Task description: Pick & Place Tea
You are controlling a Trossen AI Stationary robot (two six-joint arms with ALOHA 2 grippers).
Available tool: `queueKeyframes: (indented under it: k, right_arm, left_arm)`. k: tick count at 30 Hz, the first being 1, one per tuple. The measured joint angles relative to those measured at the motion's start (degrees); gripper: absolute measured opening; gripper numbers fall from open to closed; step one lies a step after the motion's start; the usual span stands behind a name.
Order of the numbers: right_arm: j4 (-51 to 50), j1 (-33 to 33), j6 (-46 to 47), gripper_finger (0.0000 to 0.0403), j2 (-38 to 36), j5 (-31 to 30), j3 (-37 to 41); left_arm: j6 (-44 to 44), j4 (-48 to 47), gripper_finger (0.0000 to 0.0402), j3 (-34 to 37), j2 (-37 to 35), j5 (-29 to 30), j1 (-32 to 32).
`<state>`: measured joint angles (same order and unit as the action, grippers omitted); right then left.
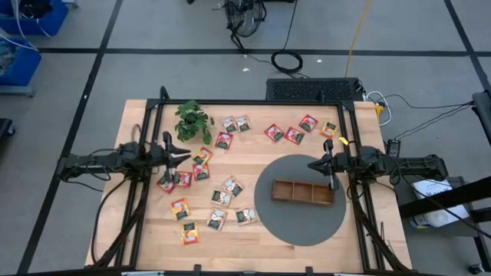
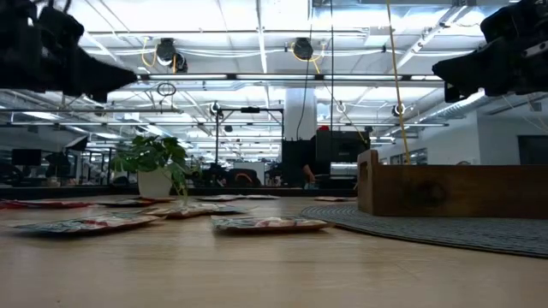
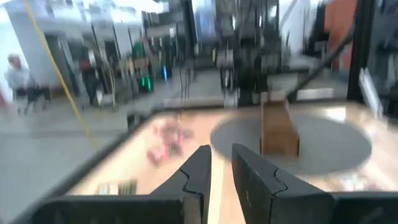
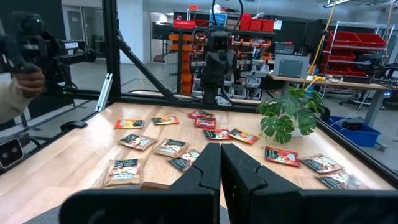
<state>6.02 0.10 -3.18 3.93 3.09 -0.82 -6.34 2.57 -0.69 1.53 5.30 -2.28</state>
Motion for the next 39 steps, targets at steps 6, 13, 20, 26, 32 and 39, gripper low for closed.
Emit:
queueKeyframes:
  k: [6,13,20,26,32,39]
  right_arm:
    - [0.34,0.00,2.52,0.0000,0.00,0.00,0.00]
    - [2.14,0.00,2.54,0.0000,-0.01,0.00,0.00]
    - [5.84,0.00,2.45,0.0000,0.00,0.00,0.01]
    - [6.32,0.00,0.32,0.0000,0.02,0.00,0.02]
    - [7.28,0.00,4.83,0.0000,0.00,0.00,0.01]
    - [4.28,0.00,9.69,0.0000,0.00,0.00,0.02]
  left_arm:
    - [3.57,0.71,0.0072,0.02,-0.03,-2.26,0.00]
    - [2.37,0.98,0.0072,0.02,-0.03,-2.21,-0.04]
    - [2.61,1.00,0.0072,0.02,-0.03,-2.23,0.00]
    - [3.83,1.02,0.0072,0.02,-0.03,-2.26,0.00]
    - [4.06,1.02,0.0072,0.02,-0.03,-2.73,0.00]
    - [4.08,1.02,0.0072,0.02,-0.03,-2.78,0.00]
